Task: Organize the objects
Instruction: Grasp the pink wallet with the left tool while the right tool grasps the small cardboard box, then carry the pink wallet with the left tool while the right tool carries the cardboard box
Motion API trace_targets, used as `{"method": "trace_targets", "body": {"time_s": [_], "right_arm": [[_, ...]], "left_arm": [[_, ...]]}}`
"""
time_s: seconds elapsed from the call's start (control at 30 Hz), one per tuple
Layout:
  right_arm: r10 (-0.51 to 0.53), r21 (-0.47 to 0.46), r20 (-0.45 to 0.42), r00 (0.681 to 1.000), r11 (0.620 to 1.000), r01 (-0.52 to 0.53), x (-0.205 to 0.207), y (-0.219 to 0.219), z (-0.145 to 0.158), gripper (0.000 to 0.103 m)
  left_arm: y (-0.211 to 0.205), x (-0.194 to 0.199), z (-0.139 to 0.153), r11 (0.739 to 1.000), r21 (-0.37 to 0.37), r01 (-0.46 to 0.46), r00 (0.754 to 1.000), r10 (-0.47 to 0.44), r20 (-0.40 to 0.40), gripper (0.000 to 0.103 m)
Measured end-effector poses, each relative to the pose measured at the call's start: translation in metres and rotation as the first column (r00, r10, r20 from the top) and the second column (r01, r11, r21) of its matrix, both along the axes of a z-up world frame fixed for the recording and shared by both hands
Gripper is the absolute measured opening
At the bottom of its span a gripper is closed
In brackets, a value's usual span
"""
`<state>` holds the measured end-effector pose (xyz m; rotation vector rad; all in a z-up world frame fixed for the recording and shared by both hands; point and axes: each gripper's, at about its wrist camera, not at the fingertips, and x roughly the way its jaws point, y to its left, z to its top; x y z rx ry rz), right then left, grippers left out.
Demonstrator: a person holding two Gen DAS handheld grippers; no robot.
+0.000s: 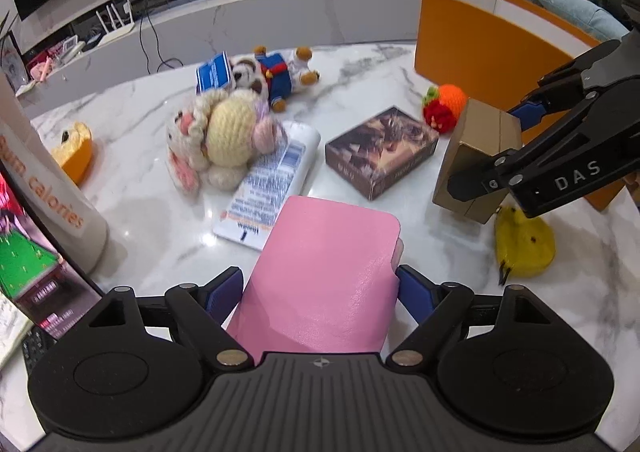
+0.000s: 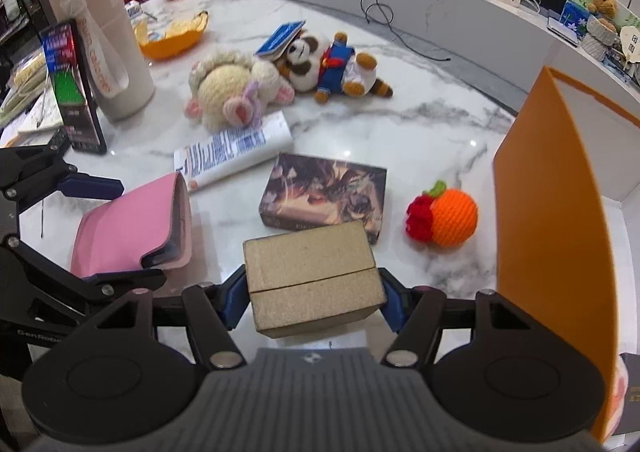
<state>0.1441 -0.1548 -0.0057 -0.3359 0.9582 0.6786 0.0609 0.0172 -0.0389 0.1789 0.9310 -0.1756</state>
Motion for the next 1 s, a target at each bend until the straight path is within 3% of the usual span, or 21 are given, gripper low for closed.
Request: {"method": "trace_targets", "body": {"time_s": [0.03,0.07,0.1,0.2,0.3,0.33,0.4,0.43,0.47,0.57,0.63,0.73,0.8,0.87,1.0], "right_arm": [[-0.006,0.005,0.004,1.000,1.000,0.006,0.001,-0.002,0.002,0.066],[-0.013,0.010,0.007,1.000,1.000,0.013,0.002,-0.003,0.003,0.066],[-0.022,0.017,0.013,1.000,1.000,0.021,0.004,-0.005,0.006,0.066],[-0.049,0.041,0.026,0.998,0.998,0.048,0.008,-0.014,0.014,0.066],[-0.076,0.061,0.033,0.997,0.995,0.074,0.012,-0.023,0.020,0.066],[-0.083,0.065,0.034,0.996,0.995,0.081,0.012,-0.025,0.021,0.066],[-0.088,0.067,0.034,0.996,0.994,0.085,0.011,-0.029,0.022,0.066],[-0.086,0.066,0.035,0.996,0.994,0.084,0.011,-0.029,0.022,0.067],[-0.084,0.065,0.035,0.996,0.994,0.082,0.010,-0.030,0.022,0.066],[-0.084,0.069,0.039,0.996,0.994,0.081,0.010,-0.030,0.023,0.067],[-0.085,0.075,0.041,0.996,0.994,0.082,0.009,-0.031,0.025,0.067],[-0.085,0.077,0.043,0.995,0.994,0.082,0.009,-0.031,0.025,0.067],[-0.085,0.072,0.044,0.995,0.994,0.081,0.009,-0.031,0.025,0.067],[-0.085,0.068,0.044,0.995,0.994,0.082,0.009,-0.031,0.024,0.067],[-0.083,0.067,0.045,0.996,0.995,0.080,0.011,-0.030,0.023,0.067]], "left_arm": [[-0.001,0.001,0.004,1.000,0.000,0.003,1.000,-0.003,0.008,0.092],[-0.003,0.001,0.007,1.000,-0.009,0.013,1.000,-0.013,0.015,0.051],[-0.004,0.004,0.011,1.000,-0.015,0.019,1.000,-0.019,0.012,0.032],[-0.010,0.014,0.019,1.000,0.017,-0.003,1.000,0.003,0.007,0.033],[-0.011,0.026,0.014,1.000,0.018,-0.005,0.999,0.006,-0.046,0.033],[-0.010,0.026,0.011,1.000,0.018,0.002,0.999,-0.001,-0.050,0.034],[-0.009,0.024,0.005,0.999,0.036,0.010,0.999,-0.008,-0.050,0.055],[-0.009,0.022,0.002,0.998,0.052,0.020,0.998,-0.017,-0.053,0.080],[-0.009,0.019,0.000,0.997,0.073,0.034,0.998,-0.030,-0.047,0.090],[-0.010,0.009,-0.007,0.980,0.156,0.124,0.992,-0.116,-0.054,0.091],[-0.013,0.007,-0.013,0.951,0.220,0.217,0.975,-0.201,-0.094,0.091],[-0.018,0.007,-0.021,0.871,0.298,0.392,0.919,-0.352,-0.178,0.094],[-0.015,0.013,-0.024,0.842,0.288,0.456,0.888,-0.408,-0.214,0.098],[-0.010,0.024,-0.024,0.850,0.243,0.467,0.879,-0.415,-0.237,0.100],[0.004,0.042,-0.030,0.892,0.106,0.439,0.868,-0.391,-0.305,0.103]]}}
